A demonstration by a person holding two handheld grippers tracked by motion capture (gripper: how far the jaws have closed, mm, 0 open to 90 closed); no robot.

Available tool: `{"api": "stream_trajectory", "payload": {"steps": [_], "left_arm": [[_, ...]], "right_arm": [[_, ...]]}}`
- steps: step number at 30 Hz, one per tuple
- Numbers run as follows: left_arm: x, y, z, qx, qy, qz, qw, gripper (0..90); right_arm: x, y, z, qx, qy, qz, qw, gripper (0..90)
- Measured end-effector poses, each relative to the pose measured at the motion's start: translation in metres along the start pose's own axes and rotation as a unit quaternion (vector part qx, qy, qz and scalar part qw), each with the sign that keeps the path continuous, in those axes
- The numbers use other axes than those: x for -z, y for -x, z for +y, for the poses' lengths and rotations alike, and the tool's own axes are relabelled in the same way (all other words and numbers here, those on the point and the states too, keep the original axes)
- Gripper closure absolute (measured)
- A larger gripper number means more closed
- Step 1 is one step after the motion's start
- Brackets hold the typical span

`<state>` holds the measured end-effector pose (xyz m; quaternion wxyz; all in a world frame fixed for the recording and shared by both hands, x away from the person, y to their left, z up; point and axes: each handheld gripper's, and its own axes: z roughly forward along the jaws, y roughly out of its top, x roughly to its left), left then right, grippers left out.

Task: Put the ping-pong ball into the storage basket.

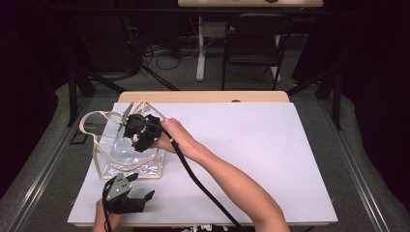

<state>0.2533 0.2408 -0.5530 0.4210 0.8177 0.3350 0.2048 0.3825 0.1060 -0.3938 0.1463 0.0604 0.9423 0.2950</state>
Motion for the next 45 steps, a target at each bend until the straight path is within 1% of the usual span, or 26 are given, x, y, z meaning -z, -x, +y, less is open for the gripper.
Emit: {"api": "stream_trajectory", "payload": {"steps": [11, 12, 18, 26, 29, 33, 36, 37, 38, 39, 40, 41, 45], "left_arm": [[0.000, 0.000, 0.000, -0.001, 0.000, 0.000, 1.0000, 16.4], [0.000, 0.000, 0.000, 0.002, 0.001, 0.000, 1.0000, 16.4], [0.000, 0.000, 0.000, -0.001, 0.000, 0.001, 1.0000, 16.3], [0.000, 0.000, 0.000, 0.001, 0.001, 0.000, 1.0000, 16.4], [0.000, 0.000, 0.000, 0.001, 0.001, 0.000, 1.0000, 16.4], [0.000, 0.000, 0.000, 0.001, 0.002, 0.001, 1.0000, 16.4], [0.000, 0.000, 0.000, 0.001, 0.002, 0.000, 1.0000, 16.3], [0.000, 0.000, 0.000, 0.001, 0.001, 0.000, 1.0000, 16.3], [0.001, 0.000, 0.000, 0.001, 0.001, 0.000, 1.0000, 16.4], [0.001, 0.000, 0.000, 0.001, 0.001, 0.000, 1.0000, 16.3], [0.001, 0.000, 0.000, 0.001, 0.002, 0.001, 1.0000, 16.3], [0.001, 0.000, 0.000, 0.002, 0.003, 0.002, 1.0000, 16.3], [0.000, -0.001, 0.000, 0.003, 0.002, 0.002, 1.0000, 16.4]], "right_arm": [[-0.005, -0.002, -0.001, 0.003, -0.007, 0.003, 1.0000, 50.3], [-0.005, -0.002, -0.001, 0.004, -0.008, 0.003, 1.0000, 50.3], [-0.008, -0.003, -0.001, 0.006, -0.011, -0.002, 0.9999, 50.1], [-0.009, -0.003, -0.002, 0.006, -0.012, -0.003, 0.9999, 49.0], [-0.008, -0.003, -0.002, 0.005, -0.010, -0.003, 0.9999, 46.2], [-0.005, -0.001, -0.003, -0.006, -0.001, -0.002, 1.0000, 37.7], [-0.001, 0.001, -0.005, -0.021, 0.014, -0.002, 0.9997, 30.5], [0.001, 0.002, -0.006, -0.028, 0.019, 0.001, 0.9994, 28.3], [0.005, 0.005, -0.008, -0.035, 0.026, 0.007, 0.9990, 23.8], [0.005, 0.005, -0.008, -0.035, 0.026, 0.007, 0.9990, 23.8], [0.009, 0.007, -0.010, -0.042, 0.033, 0.008, 0.9985, 20.7], [0.009, 0.007, -0.010, -0.042, 0.033, 0.008, 0.9985, 20.7], [0.016, 0.011, -0.015, -0.053, 0.046, 0.009, 0.9975, 15.7]]}}
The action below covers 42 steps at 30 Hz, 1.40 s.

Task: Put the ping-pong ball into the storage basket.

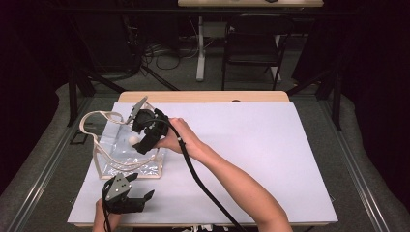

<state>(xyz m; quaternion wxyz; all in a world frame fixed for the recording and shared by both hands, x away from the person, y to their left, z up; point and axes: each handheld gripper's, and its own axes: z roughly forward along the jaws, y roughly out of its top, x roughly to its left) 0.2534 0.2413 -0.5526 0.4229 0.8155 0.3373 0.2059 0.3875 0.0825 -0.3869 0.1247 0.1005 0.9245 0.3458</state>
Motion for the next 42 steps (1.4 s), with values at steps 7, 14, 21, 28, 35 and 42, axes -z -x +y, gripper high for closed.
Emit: {"api": "stream_trajectory", "payload": {"steps": [7, 14, 21, 28, 35, 42], "left_arm": [[-0.002, 0.000, 0.001, 0.001, -0.002, 0.000, 1.0000, 16.3], [-0.004, 0.001, 0.002, 0.000, -0.004, -0.003, 1.0000, 16.3], [-0.004, 0.001, 0.001, -0.002, -0.005, -0.003, 1.0000, 16.4], [-0.002, 0.001, 0.000, 0.000, -0.004, -0.003, 1.0000, 16.4], [-0.003, 0.001, 0.000, -0.002, -0.005, -0.002, 1.0000, 16.4], [-0.003, 0.001, 0.001, -0.004, -0.005, -0.003, 1.0000, 16.4]], "right_arm": [[0.015, 0.008, -0.009, -0.012, 0.023, 0.006, 0.9996, 13.0], [0.024, 0.011, -0.013, -0.015, 0.028, -0.004, 0.9995, 12.8], [0.035, 0.015, -0.022, -0.023, 0.037, -0.015, 0.9989, 11.2], [0.047, 0.021, -0.037, -0.036, 0.048, -0.028, 0.9978, 9.7], [0.057, 0.027, -0.052, -0.049, 0.054, -0.038, 0.9966, 7.7], [0.063, 0.030, -0.068, -0.062, 0.058, -0.052, 0.9950, 4.4]]}}
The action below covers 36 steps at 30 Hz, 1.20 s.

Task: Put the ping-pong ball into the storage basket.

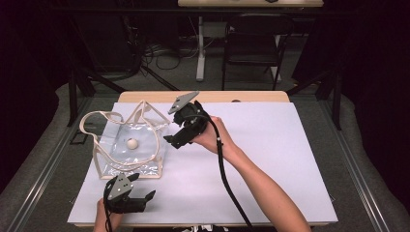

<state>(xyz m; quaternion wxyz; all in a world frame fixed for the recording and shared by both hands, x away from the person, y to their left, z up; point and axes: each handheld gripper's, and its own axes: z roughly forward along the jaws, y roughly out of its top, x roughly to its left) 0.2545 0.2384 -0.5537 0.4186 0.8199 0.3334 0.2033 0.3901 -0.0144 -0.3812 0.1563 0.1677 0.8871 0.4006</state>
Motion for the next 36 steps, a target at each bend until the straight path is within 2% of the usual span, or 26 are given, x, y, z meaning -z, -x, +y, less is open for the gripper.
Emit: {"api": "stream_trajectory", "payload": {"steps": [15, 36], "left_arm": [[0.000, -0.001, 0.000, 0.003, 0.000, -0.002, 1.0000, 16.4], [-0.001, -0.001, 0.000, 0.001, -0.002, -0.001, 1.0000, 16.4]], "right_arm": [[0.007, 0.007, -0.023, -0.011, -0.009, -0.015, 0.9998, 2.1], [0.019, 0.007, -0.065, -0.026, -0.018, -0.031, 0.9990, 0.0]]}}
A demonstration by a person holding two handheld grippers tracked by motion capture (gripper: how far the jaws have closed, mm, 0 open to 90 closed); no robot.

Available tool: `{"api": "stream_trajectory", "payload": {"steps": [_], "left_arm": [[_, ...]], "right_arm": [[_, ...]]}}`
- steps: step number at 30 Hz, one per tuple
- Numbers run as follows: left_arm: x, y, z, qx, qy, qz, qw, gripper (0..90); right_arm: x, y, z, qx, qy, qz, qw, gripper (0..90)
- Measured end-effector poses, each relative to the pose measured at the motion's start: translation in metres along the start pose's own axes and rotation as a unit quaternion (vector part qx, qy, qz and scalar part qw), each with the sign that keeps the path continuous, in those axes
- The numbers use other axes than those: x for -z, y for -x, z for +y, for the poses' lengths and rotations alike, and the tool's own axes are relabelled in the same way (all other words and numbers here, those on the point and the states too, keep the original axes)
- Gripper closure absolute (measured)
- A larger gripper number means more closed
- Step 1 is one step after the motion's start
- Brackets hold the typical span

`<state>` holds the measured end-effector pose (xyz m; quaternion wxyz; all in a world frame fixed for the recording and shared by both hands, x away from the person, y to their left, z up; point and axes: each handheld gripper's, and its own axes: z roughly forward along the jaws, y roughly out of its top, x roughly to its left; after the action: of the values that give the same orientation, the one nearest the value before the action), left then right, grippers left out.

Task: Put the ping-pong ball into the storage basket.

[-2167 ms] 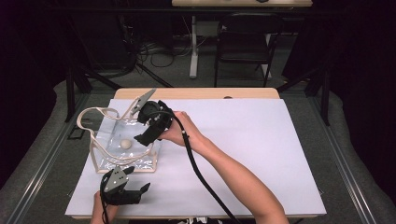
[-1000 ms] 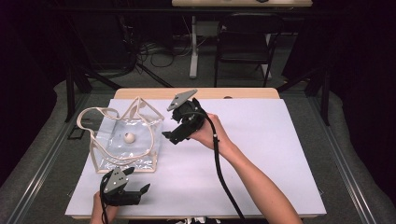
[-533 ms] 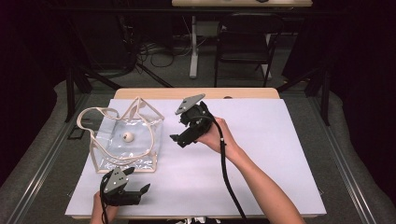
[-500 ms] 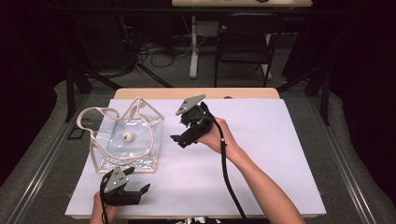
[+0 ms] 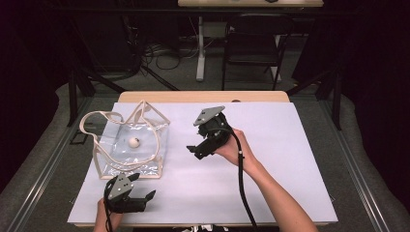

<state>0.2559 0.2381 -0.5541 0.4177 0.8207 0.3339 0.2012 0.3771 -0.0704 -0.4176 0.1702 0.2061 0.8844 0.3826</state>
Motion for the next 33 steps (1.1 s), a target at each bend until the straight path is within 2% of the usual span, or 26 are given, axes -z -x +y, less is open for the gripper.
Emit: {"api": "stream_trajectory", "payload": {"steps": [33], "left_arm": [[0.000, 0.001, 0.000, -0.004, -0.002, 0.000, 1.0000, 16.4]], "right_arm": [[0.009, -0.003, -0.073, -0.041, -0.013, -0.026, 0.9987, 0.0]]}}
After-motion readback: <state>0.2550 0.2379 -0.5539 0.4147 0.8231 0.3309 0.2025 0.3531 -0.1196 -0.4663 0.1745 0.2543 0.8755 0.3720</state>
